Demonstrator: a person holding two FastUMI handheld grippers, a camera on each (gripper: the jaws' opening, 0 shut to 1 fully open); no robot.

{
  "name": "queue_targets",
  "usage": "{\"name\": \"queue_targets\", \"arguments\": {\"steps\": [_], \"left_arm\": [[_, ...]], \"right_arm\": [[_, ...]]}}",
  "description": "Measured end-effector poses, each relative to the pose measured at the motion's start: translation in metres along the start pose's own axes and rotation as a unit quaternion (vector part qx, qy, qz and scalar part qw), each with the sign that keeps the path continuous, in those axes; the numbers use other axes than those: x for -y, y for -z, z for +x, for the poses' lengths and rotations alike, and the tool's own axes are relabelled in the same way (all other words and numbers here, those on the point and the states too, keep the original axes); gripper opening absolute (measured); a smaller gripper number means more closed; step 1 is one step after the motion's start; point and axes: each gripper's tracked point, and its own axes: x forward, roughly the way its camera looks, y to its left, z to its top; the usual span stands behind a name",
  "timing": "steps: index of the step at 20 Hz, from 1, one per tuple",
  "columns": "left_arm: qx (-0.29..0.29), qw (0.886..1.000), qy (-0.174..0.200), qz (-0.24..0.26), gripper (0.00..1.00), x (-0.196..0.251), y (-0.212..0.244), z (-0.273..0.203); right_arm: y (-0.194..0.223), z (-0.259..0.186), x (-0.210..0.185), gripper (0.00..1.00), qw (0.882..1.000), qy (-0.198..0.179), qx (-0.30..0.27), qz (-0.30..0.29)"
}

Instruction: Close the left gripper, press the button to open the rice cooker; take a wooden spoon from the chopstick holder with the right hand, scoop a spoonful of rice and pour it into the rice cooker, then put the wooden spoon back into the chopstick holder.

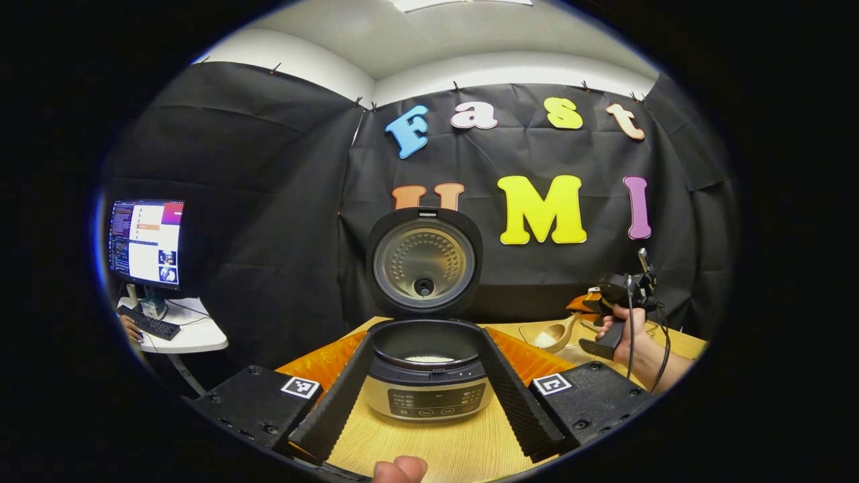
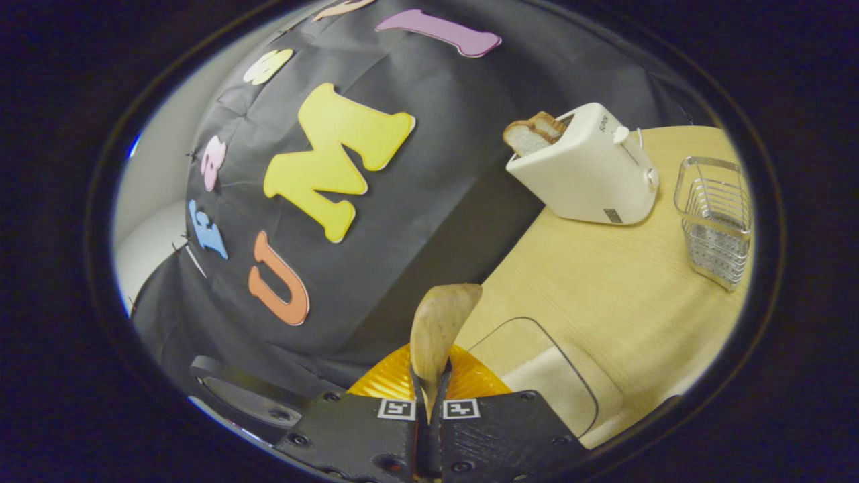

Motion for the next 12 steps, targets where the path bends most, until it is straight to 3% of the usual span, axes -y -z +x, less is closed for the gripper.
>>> {"name": "queue_targets", "arguments": {"steps": [5, 12], "left_arm": [[0.002, 1.000, -0.005, 0.011, 0.99, -0.001, -0.001, 0.000], [0.005, 1.000, -0.005, 0.016, 0.99, -0.001, -0.004, -0.004]], "right_arm": [[-0.030, -0.023, -0.005, 0.00, 0.999, -0.016, 0.007, 0.038], [-0.021, -0.052, -0.081, 0.00, 0.996, -0.072, 0.002, 0.051]]}}
